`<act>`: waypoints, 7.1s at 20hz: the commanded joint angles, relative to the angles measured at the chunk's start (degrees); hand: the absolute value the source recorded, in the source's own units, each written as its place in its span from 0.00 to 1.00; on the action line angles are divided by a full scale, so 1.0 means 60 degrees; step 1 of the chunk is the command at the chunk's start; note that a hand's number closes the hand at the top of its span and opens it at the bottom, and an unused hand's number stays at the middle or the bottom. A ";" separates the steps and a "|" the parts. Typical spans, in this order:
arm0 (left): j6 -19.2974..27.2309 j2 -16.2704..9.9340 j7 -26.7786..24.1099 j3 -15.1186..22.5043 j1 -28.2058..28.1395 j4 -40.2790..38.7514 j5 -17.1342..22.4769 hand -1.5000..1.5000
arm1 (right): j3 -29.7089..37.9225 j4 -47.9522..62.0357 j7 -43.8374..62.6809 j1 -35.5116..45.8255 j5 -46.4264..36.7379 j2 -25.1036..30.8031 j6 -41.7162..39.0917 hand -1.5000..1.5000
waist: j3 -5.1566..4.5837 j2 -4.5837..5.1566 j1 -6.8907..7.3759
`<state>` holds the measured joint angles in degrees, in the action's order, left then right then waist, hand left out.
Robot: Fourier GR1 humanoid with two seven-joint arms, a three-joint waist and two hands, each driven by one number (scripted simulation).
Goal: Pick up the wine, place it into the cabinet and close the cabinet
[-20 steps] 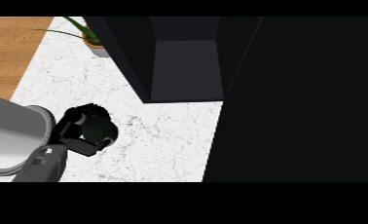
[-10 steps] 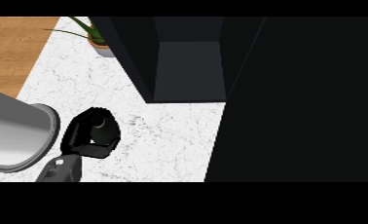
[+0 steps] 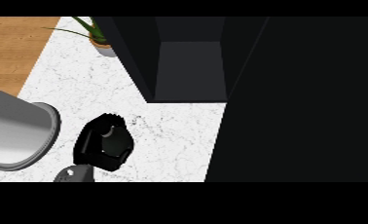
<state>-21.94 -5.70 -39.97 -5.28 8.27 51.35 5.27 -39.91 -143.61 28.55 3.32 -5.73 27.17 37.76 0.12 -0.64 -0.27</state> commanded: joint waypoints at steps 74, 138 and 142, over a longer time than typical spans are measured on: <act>0.6881 0.0949 0.2427 0.2703 0.8319 -0.5591 0.3217 1.00 | 0.0108 -0.1556 -0.2971 -0.2833 0.1227 0.1286 -0.0902 0.00 | -0.0035 0.0292 -0.0800; 0.3694 0.0948 0.1286 0.1634 0.9391 -0.5708 0.3974 0.00 | 0.0858 -0.2046 -0.3673 -0.4286 0.1532 0.1995 -0.1041 0.00 | -0.0031 0.0017 -0.0149; 0.3433 0.0949 0.1297 0.1958 0.8512 -0.4937 0.4243 0.00 | 0.0713 -0.2166 -0.4012 -0.4872 0.1336 0.2169 -0.0961 0.00 | -0.0027 -0.0094 -0.0087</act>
<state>0.89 -0.06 -32.76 4.88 63.38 17.77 29.39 -35.84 -144.14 -0.28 -21.12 0.68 38.20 31.14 -0.05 -0.66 -1.59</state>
